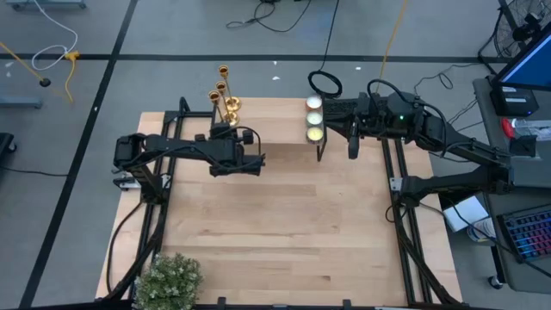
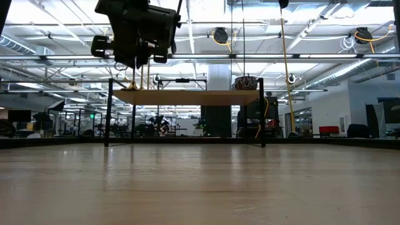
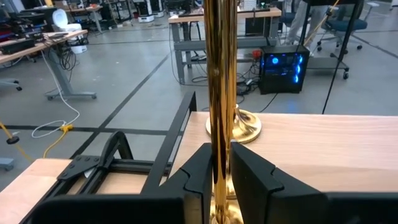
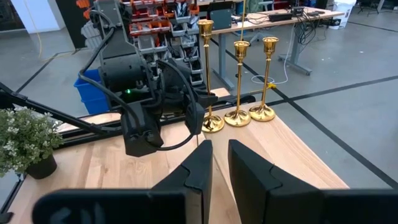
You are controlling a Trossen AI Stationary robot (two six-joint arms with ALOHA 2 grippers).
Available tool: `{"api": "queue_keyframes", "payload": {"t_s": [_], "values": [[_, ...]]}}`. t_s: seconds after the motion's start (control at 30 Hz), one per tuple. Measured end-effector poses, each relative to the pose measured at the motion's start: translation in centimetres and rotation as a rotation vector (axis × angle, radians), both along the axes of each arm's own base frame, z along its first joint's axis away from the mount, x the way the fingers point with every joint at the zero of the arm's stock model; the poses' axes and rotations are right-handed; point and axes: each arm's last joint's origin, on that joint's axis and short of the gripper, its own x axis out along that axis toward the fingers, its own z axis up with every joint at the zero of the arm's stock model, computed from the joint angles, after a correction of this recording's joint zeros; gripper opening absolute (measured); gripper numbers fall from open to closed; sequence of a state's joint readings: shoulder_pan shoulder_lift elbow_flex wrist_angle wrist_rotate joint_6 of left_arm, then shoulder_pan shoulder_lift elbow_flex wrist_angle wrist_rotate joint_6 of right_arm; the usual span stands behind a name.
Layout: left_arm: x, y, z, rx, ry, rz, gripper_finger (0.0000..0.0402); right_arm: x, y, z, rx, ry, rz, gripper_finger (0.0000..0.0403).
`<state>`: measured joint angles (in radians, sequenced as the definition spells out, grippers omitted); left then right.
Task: Pick & Place candle stick holders
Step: Put the gold candle holder on the shelf aligned with the other gold candle holders, then return to Home Position
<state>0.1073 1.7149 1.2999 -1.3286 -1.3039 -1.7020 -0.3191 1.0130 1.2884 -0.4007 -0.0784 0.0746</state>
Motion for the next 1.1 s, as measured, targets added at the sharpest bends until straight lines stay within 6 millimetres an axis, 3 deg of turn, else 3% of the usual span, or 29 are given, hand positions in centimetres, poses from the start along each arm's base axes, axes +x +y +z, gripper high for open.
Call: {"api": "queue_keyframes", "payload": {"t_s": [0.57, 1.1], "values": [[-0.03, -0.15, 0.01, -0.003, 0.007, -0.005, 0.0066, 0.00, 0.00, 0.00, 0.000, 0.000, 0.000, 0.0050], [-0.08, -0.38, -0.04, -0.031, 0.013, -0.006, 0.0205, 0.00, 0.00, 0.00, -0.006, 0.002, 0.001, 0.0050]]}}
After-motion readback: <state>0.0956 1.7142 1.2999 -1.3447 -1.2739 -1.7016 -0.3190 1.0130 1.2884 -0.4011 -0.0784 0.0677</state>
